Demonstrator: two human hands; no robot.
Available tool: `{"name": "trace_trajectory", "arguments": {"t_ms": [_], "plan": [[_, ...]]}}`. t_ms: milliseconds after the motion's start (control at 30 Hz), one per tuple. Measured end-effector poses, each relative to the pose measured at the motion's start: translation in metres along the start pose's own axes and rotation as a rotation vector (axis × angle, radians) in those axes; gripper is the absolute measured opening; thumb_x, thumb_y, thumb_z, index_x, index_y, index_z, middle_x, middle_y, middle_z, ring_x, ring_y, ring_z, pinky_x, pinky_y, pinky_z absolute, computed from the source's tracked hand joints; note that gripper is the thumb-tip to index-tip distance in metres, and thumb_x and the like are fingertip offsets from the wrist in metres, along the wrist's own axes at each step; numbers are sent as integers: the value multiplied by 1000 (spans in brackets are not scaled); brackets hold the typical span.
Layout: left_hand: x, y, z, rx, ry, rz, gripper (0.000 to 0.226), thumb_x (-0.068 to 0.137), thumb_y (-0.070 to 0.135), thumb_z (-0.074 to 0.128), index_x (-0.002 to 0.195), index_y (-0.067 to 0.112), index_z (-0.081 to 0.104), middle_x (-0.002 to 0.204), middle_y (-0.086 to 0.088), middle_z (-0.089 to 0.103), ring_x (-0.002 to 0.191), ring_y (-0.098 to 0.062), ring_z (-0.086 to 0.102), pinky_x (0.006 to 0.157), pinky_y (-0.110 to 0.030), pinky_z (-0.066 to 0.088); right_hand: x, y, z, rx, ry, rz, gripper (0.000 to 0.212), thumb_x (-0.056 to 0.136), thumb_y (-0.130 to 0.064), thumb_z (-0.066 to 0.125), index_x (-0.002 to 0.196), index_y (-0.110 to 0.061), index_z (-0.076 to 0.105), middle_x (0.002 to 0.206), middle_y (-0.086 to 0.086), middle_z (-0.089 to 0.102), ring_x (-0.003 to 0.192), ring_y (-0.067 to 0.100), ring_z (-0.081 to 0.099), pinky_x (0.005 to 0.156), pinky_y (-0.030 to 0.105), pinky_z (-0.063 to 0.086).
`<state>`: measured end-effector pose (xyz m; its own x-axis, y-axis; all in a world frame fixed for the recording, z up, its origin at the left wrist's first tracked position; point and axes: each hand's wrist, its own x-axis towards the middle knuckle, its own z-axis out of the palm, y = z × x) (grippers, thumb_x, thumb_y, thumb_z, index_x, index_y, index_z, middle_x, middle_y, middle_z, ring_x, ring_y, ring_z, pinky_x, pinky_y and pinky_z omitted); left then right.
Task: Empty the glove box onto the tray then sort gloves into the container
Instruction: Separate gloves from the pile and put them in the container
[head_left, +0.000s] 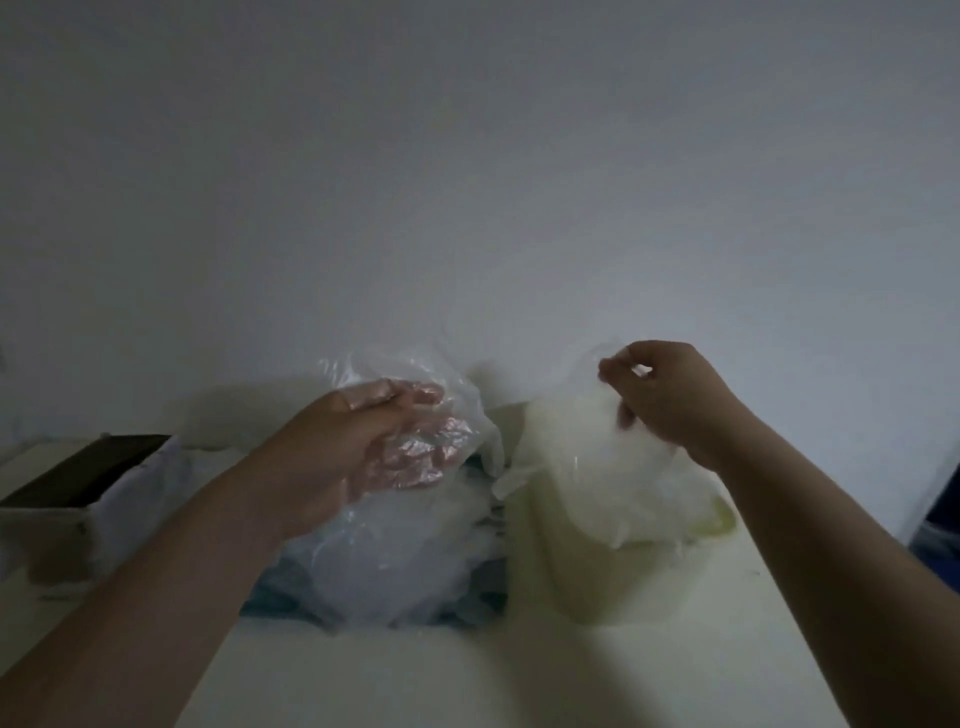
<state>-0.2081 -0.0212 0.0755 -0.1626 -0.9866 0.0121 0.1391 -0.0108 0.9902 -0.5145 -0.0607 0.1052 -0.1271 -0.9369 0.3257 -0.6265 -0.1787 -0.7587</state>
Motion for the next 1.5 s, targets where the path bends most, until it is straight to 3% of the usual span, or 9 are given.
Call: {"name": "trace_trajectory", "arguments": {"t_ms": [233, 467, 633, 767, 867, 1000, 1067, 1233, 1500], "plan": [[-14, 48, 29, -42, -301, 90, 34, 97, 18, 47, 124, 7, 64, 130, -16, 71, 95, -35, 77, 63, -37, 64, 40, 45, -4, -263, 4, 94, 26, 99, -36, 58, 90, -15, 68, 63, 3, 73, 49, 21, 57, 56, 28, 50], [65, 26, 97, -73, -280, -23, 20, 102, 5, 57, 118, 5, 69, 116, -16, 76, 86, -28, 78, 69, -37, 65, 35, 59, 22, -300, -169, 70, 32, 101, -16, 58, 132, -10, 57, 135, 16, 59, 117, 25, 58, 84, 21, 33], [127, -11, 133, 165, -157, -88, 13, 93, -10, 67, 96, 3, 70, 78, -13, 76, 63, -23, 74, 54, -33, 63, 41, 68, -35, -337, 173, -47, 59, 91, -10, 72, 146, -14, 53, 137, 14, 59, 124, 29, 59, 106, 32, 44], [147, -33, 150, 420, -114, -78, 21, 80, -14, 78, 88, 2, 67, 71, -16, 70, 61, -27, 67, 61, -37, 58, 24, 55, -62, -261, 260, -111, 41, 100, -12, 57, 141, -18, 58, 140, 6, 61, 125, 25, 60, 104, 31, 45], [150, -38, 162, 624, -68, -24, 26, 74, -3, 85, 93, 4, 68, 84, -17, 72, 59, -23, 68, 58, -34, 61, 13, 36, -44, -218, 2, -129, 35, 102, -28, 57, 136, -23, 63, 140, -1, 61, 126, 21, 60, 105, 33, 46], [150, -44, 156, 648, 67, 61, 31, 87, 7, 71, 118, 10, 67, 117, -12, 71, 110, -31, 69, 86, -39, 59, 3, 26, 14, -406, -546, -2, 56, 101, -41, 51, 155, -28, 40, 155, 3, 49, 134, 25, 54, 112, 42, 45], [143, -43, 143, 596, 133, 99, 49, 92, 4, 63, 139, 15, 57, 140, -6, 60, 127, -25, 59, 104, -39, 52, 7, 35, 33, -544, -619, 77, 67, 103, -49, 45, 163, -30, 19, 167, 6, 31, 147, 32, 40, 118, 46, 36], [114, -34, 108, 621, 180, 206, 46, 95, 11, 66, 139, 20, 56, 143, 1, 56, 133, -17, 54, 101, -30, 46, 9, 60, 63, -747, -765, 162, 82, 93, -75, 43, 161, -46, 9, 173, 4, 10, 156, 35, 19, 125, 53, 18], [69, -59, 106, 814, -132, -21, 79, 93, 28, 72, 160, 27, 30, 154, 1, 43, 127, -20, 49, 94, -29, 49, 5, 52, 100, -901, -837, 137, 58, 107, -39, 33, 160, -16, 32, 164, 15, 35, 151, 35, 32, 124, 51, 26]]}}
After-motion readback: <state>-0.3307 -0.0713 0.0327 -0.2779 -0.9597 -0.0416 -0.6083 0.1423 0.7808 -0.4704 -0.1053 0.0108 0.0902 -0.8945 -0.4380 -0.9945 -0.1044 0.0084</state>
